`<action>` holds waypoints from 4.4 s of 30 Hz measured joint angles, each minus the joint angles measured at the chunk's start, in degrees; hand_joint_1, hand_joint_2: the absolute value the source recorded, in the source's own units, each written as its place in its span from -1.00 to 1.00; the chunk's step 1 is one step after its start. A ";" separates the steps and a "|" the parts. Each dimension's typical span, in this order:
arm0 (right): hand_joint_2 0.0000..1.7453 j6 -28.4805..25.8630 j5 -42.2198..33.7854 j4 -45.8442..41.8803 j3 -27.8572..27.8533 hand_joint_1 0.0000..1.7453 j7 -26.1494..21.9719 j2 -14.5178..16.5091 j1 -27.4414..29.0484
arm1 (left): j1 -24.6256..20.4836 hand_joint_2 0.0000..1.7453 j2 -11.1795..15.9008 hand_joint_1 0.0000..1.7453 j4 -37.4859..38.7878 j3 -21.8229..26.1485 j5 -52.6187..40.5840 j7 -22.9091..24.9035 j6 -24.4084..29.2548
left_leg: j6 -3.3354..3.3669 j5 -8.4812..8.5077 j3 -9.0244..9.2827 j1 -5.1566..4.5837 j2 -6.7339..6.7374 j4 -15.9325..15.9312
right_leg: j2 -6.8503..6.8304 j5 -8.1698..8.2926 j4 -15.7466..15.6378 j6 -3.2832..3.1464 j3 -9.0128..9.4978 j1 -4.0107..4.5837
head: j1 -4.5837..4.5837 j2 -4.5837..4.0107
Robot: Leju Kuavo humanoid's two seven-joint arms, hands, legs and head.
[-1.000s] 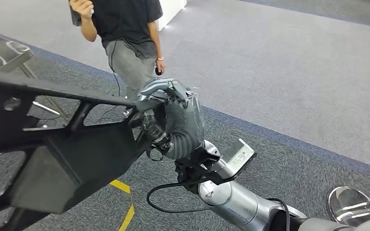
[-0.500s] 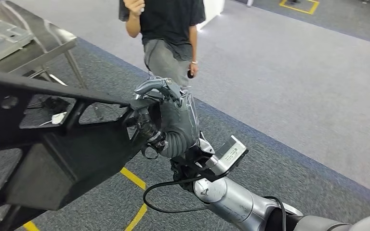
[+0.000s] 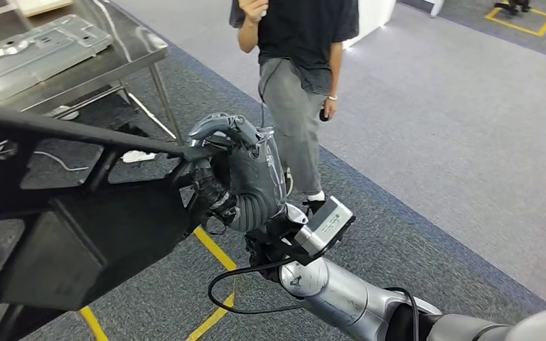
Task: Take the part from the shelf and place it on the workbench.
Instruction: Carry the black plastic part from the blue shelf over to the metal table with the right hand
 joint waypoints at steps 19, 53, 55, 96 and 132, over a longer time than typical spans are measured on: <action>1.00 0.82 -2.13 0.51 -0.01 1.00 -0.70 -0.01 -0.42 | -0.22 1.00 -0.05 -1.00 0.01 -0.01 -0.15 0.91 -0.60 | 2.82 0.60 4.51 -1.00 -5.58 -6.73 | 4.92 1.15 2.15 1.32 -3.08 0.33 | 0.21 -0.02; 1.00 3.33 -7.33 1.49 0.00 1.00 -1.73 0.02 -0.50 | -0.23 1.00 0.39 -1.00 0.01 -0.02 0.01 1.10 -1.70 | 1.86 -0.71 5.58 -1.09 -2.49 -6.89 | 4.02 1.90 0.57 0.15 -2.86 0.75 | -2.34 -0.13; 1.00 3.38 -7.46 1.51 -0.01 1.00 -1.74 0.16 -0.64 | -0.24 1.00 0.43 -1.00 0.01 -0.02 0.01 1.07 -1.68 | 1.20 -2.76 4.00 -0.99 -2.28 -3.33 | 3.79 2.07 0.06 -0.39 -2.42 0.43 | -2.31 -0.13; 1.00 2.57 -7.16 1.37 0.00 1.00 -0.76 0.64 -0.35 | 0.82 1.00 0.80 -1.00 0.01 -0.02 0.17 -0.32 1.51 | 0.95 0.63 4.56 -0.49 -1.56 -6.87 | 3.93 -0.38 0.04 0.67 -0.04 0.72 | 2.88 -0.09; 1.00 2.30 -7.19 1.36 0.00 1.00 -0.80 1.12 -0.16 | 1.14 1.00 1.48 -1.00 0.01 0.00 0.57 -0.27 1.29 | 2.97 -0.02 5.99 -0.57 -1.70 -7.80 | 4.10 -4.45 8.03 1.27 -3.86 0.85 | 9.44 -0.09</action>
